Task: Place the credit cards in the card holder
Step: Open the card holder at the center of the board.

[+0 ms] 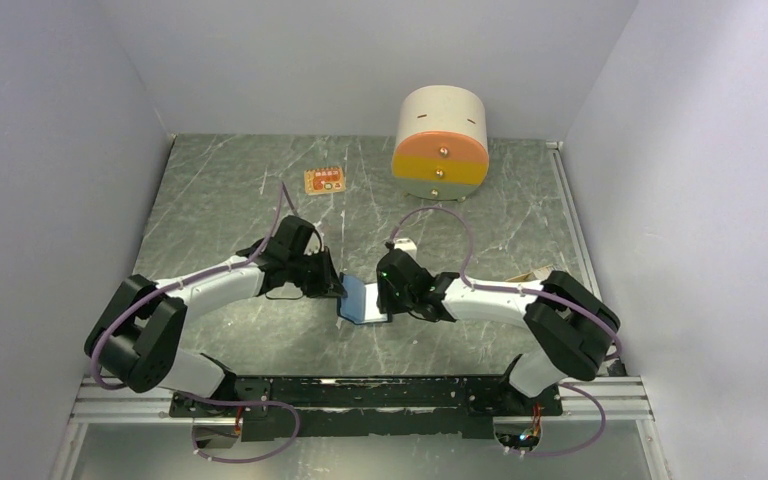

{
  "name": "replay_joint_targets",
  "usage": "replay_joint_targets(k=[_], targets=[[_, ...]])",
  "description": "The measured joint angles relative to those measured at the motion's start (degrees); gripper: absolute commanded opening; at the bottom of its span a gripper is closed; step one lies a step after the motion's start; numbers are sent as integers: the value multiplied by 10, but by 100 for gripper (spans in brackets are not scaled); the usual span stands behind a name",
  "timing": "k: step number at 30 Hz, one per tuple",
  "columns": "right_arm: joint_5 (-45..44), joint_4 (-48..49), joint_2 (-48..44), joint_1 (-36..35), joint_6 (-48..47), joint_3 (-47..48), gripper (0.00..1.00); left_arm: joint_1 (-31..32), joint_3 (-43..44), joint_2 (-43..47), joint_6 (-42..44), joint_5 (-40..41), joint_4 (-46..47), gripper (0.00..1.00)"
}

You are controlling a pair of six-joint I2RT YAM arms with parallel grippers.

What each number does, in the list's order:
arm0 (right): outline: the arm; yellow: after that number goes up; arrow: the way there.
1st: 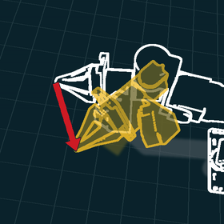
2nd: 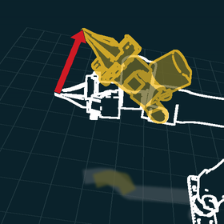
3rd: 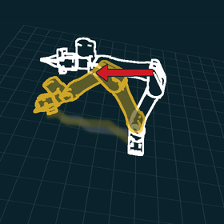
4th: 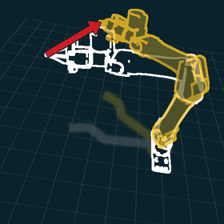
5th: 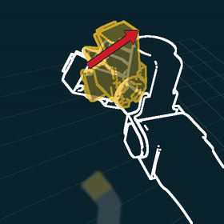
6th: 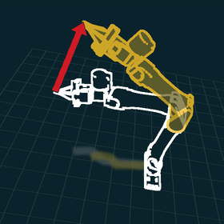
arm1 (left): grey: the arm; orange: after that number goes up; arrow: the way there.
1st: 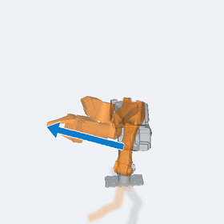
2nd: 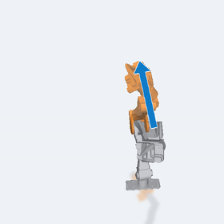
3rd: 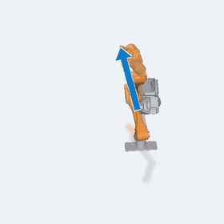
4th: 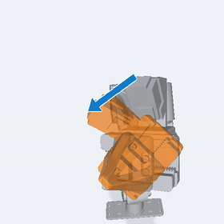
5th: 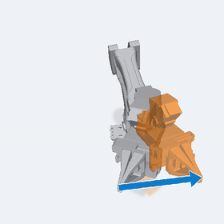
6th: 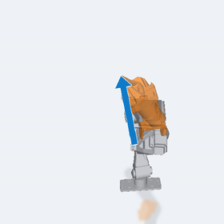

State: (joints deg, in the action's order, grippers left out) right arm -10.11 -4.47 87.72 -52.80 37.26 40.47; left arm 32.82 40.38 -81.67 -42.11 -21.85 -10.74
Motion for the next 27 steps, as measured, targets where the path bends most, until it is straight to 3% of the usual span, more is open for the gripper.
replay_joint_targets(k=[7, 16, 27], targets=[[3, -37, -54, 0, 0, 19, 45, 0, -4, -5, 12, 0, 5, 9], [30, -15, -140, -1, 10, 37, 45, 0, -16, -5, 19, 0, 16, 9], [111, 69, -110, -5, 16, 31, 31, 0, -16, -5, 18, -2, 19, 9]])
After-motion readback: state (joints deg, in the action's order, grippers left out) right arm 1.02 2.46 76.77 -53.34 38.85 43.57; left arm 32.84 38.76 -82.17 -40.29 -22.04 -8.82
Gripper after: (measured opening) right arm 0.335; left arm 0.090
